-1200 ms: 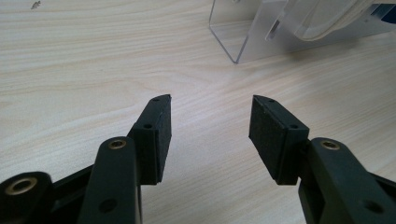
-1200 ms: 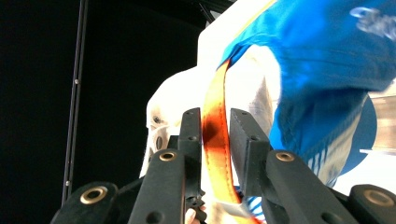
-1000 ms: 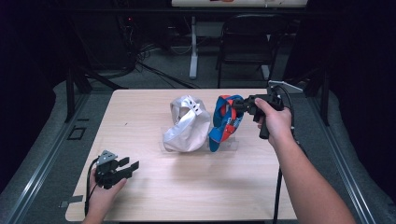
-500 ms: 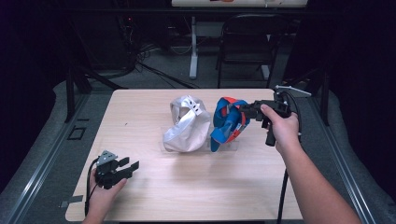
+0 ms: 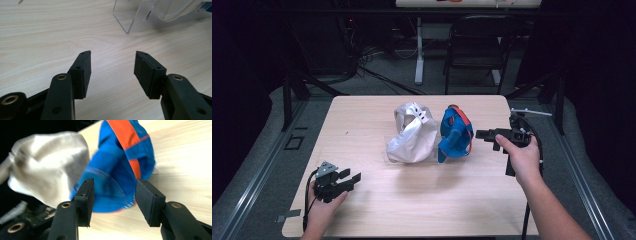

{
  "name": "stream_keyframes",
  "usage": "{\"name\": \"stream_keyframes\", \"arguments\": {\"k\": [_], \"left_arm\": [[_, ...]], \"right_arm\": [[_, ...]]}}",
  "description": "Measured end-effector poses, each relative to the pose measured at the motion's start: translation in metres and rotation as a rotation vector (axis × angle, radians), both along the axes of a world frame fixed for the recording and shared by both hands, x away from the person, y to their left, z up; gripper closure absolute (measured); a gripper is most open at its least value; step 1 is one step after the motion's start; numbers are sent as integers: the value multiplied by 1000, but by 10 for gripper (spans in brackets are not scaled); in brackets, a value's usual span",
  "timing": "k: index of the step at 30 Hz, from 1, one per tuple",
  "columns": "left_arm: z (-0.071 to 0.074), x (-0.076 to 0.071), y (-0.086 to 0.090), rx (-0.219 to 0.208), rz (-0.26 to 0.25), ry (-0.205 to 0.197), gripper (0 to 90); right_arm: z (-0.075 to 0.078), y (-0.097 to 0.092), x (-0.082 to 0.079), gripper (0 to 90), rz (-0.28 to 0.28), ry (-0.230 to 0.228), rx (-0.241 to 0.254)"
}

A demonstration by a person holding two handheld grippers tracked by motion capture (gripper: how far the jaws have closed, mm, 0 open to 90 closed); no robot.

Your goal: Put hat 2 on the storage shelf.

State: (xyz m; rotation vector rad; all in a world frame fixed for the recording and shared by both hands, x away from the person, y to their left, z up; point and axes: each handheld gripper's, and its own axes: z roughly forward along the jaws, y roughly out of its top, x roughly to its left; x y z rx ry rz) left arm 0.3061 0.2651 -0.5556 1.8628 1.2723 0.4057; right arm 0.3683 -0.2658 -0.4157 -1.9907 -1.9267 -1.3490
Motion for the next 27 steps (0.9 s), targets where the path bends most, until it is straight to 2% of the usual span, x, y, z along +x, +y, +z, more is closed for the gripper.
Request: {"name": "stream_keyframes", "arguments": {"k": [1,2,3,4,7,8,9,10,12,15,17,18,19,20,21,23,25,27], "left_arm": [[0,0,0,0,0,0,481],[0,0,0,1,0,1,481],[0,0,0,1,0,1,481],[-1,0,-1,-4,5,-8,481],[-1,0,-1,-1,4,-7,481],[-2,0,-1,-1,4,-6,481],[-2,0,-1,-1,4,-6,481],[-2,0,-1,1,4,-6,481],[-2,0,-1,3,2,-6,482],[-3,0,-2,11,2,-8,487],[-3,0,-2,16,-6,-2,489],[-3,0,-2,16,-6,-2,491],[-3,0,-3,13,-14,-3,495],[-3,0,-3,13,-14,-3,502],[-3,0,-4,13,-21,-1,505],[-2,-1,-6,16,-30,2,511],[-2,-2,-8,13,-33,4,518],[-1,-3,-13,1,-44,-14,520]], "right_arm": [[0,0,0,503,0,0,0],[-6,2,-7,503,20,-34,-25],[-6,2,-7,503,20,-34,-25],[-13,2,-15,512,41,-57,-34],[-22,3,-25,517,46,-81,-33],[-33,4,-34,518,55,-102,-42],[-33,4,-34,518,55,-102,-42],[-44,5,-43,531,54,-119,-32],[-55,6,-51,533,68,-133,-35],[-69,8,-62,521,69,-182,-91],[-79,9,-68,516,69,-219,-110],[-79,9,-68,516,69,-219,-110],[-88,9,-74,516,65,-232,-116],[-88,9,-74,516,65,-232,-116],[-96,7,-79,520,59,-242,-108],[-104,5,-84,521,55,-252,-101],[-106,4,-85,520,57,-250,-108],[-109,1,-88,511,55,-262,-122]]}}
